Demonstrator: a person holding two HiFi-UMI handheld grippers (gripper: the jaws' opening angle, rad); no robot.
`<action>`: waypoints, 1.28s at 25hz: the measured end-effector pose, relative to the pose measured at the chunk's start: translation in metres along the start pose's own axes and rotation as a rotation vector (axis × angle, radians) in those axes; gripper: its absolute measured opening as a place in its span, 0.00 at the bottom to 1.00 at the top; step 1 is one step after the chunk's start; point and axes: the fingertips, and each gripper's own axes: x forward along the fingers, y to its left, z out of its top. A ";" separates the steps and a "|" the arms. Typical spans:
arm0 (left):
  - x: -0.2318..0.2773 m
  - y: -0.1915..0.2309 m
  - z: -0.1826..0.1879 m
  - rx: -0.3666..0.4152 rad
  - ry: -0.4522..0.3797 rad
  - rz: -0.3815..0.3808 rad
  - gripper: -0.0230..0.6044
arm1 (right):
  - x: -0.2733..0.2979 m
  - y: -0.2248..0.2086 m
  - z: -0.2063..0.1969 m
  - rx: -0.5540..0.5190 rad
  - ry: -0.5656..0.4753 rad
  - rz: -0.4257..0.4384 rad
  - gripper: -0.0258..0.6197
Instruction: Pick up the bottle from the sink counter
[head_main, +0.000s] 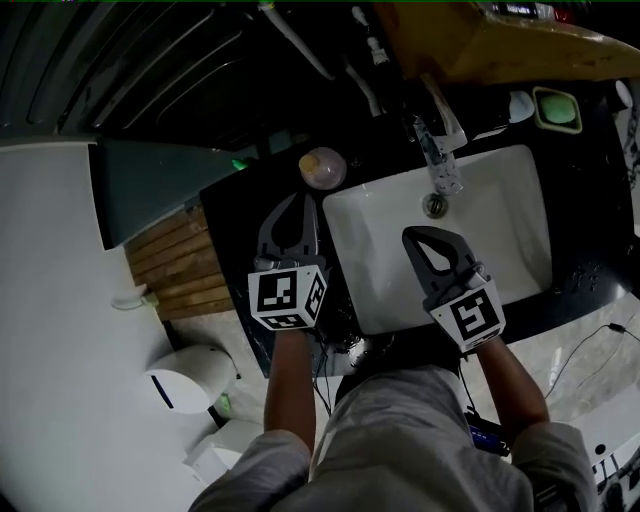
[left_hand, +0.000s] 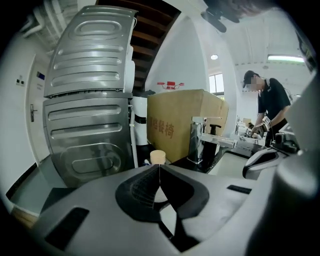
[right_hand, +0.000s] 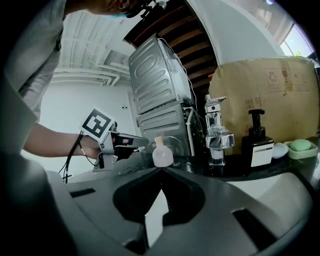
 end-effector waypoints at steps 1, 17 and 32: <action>0.003 0.001 0.002 -0.004 -0.003 0.000 0.06 | 0.000 0.001 0.000 -0.003 0.004 0.005 0.05; 0.047 0.003 0.002 -0.077 -0.005 -0.085 0.49 | -0.006 -0.011 -0.008 0.002 0.031 -0.025 0.05; 0.077 -0.005 0.010 -0.054 -0.032 -0.063 0.49 | -0.013 -0.024 -0.007 0.030 0.037 -0.059 0.05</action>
